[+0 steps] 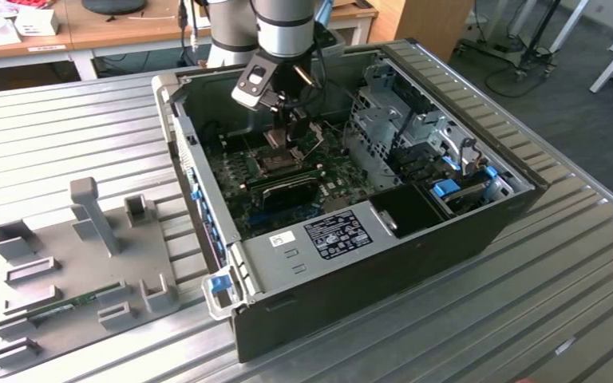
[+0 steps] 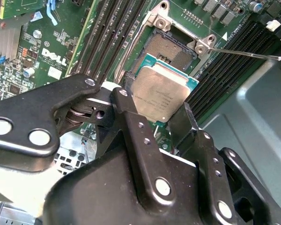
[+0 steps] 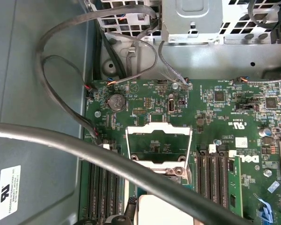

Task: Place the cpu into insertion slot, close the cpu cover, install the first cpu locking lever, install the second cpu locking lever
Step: 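Place the cpu into insertion slot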

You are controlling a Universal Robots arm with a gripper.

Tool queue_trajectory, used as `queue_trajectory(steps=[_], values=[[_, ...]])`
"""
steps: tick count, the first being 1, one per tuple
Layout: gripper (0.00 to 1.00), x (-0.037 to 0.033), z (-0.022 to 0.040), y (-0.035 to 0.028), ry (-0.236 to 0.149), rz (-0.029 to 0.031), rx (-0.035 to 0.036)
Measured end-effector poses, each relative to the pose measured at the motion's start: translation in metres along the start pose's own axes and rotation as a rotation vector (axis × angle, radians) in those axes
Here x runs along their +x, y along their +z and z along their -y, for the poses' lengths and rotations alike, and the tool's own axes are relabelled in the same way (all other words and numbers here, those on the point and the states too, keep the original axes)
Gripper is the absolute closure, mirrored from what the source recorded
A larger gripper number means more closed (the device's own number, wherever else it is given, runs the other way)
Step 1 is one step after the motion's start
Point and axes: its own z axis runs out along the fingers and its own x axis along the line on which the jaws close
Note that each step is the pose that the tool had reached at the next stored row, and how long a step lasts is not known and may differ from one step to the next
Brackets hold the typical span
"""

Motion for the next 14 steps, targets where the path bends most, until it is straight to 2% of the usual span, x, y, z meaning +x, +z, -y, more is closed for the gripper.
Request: queue_trajectory(steps=[9, 14], values=[[0.45, 0.0, 0.0018, 0.0067, 0.0, 0.0002, 0.0], [0.45, 0.003, 0.0032, 0.01, 0.008, 0.0009, 0.0]])
